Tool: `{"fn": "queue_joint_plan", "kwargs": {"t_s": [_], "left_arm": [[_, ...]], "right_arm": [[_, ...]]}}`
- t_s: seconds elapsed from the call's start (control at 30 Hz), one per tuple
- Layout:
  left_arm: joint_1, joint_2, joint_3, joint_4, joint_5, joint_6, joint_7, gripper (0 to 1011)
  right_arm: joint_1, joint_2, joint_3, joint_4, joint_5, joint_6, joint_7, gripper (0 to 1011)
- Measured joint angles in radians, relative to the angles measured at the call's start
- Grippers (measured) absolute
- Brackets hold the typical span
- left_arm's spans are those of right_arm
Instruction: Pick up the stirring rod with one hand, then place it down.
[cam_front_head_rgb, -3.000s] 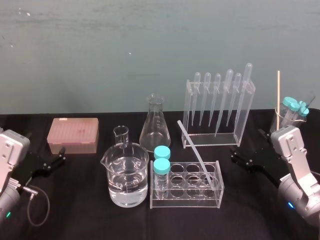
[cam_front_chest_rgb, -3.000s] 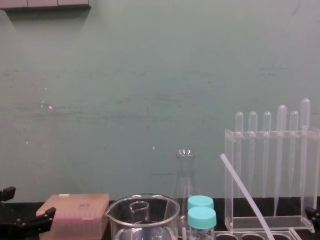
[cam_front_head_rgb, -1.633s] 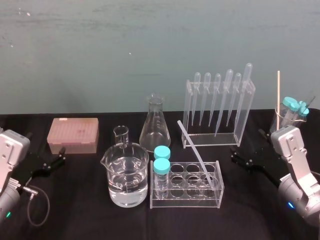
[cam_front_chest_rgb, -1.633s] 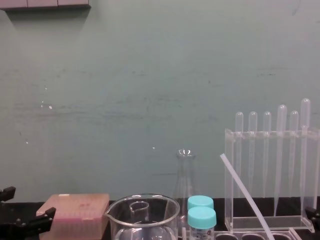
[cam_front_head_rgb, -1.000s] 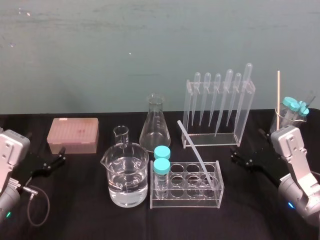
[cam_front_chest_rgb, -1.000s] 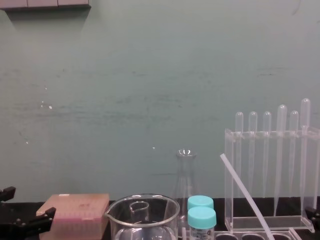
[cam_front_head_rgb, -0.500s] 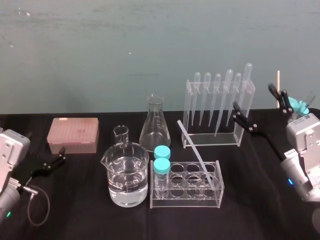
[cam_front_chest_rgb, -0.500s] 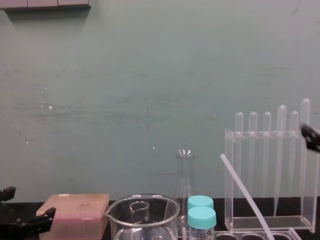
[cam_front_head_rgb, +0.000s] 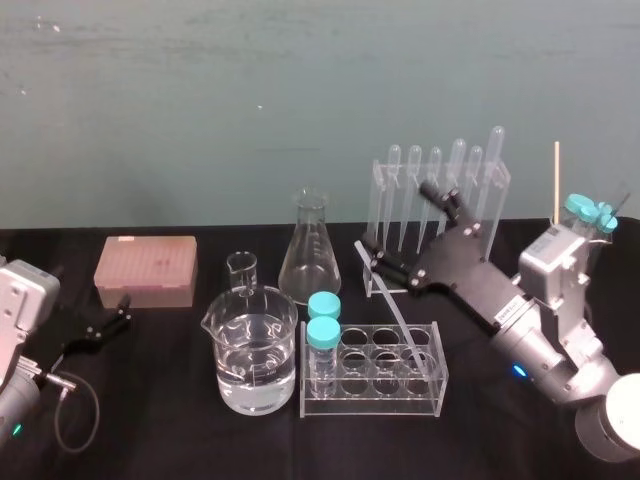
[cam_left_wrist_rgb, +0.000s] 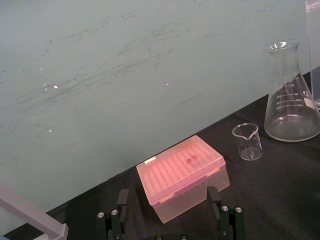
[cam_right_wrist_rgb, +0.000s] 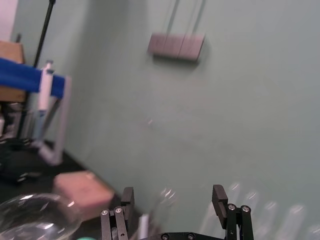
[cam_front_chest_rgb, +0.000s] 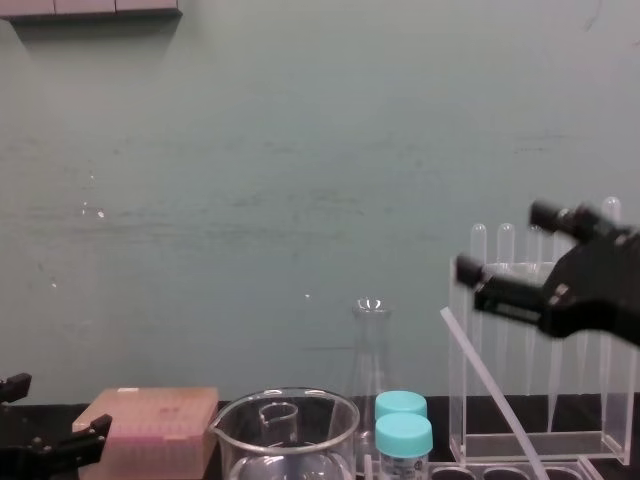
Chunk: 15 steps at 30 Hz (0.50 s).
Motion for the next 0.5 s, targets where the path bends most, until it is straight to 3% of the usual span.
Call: {"fn": "queue_joint_plan", "kwargs": {"t_s": [0.03, 0.07, 0.1, 0.2, 0.33, 0.5], "left_arm": [[0.000, 0.000, 0.000, 0.000, 0.000, 0.000, 0.000, 1000], [0.000, 0.000, 0.000, 0.000, 0.000, 0.000, 0.000, 1000], [0.000, 0.000, 0.000, 0.000, 0.000, 0.000, 0.000, 1000], [0.000, 0.000, 0.000, 0.000, 0.000, 0.000, 0.000, 1000], [0.000, 0.000, 0.000, 0.000, 0.000, 0.000, 0.000, 1000], [0.000, 0.000, 0.000, 0.000, 0.000, 0.000, 0.000, 1000]], "right_arm": [[0.009, -0.005, -0.004, 0.010, 0.046, 0.048, 0.041, 1000], [0.009, -0.005, -0.004, 0.010, 0.046, 0.048, 0.041, 1000], [0.018, -0.012, -0.007, 0.021, 0.086, 0.095, 0.073, 1000], [0.034, -0.024, -0.009, 0.044, 0.142, 0.181, 0.123, 1000], [0.051, -0.034, -0.010, 0.070, 0.182, 0.263, 0.165, 1000], [0.065, -0.045, -0.012, 0.095, 0.202, 0.329, 0.200, 1000]]}}
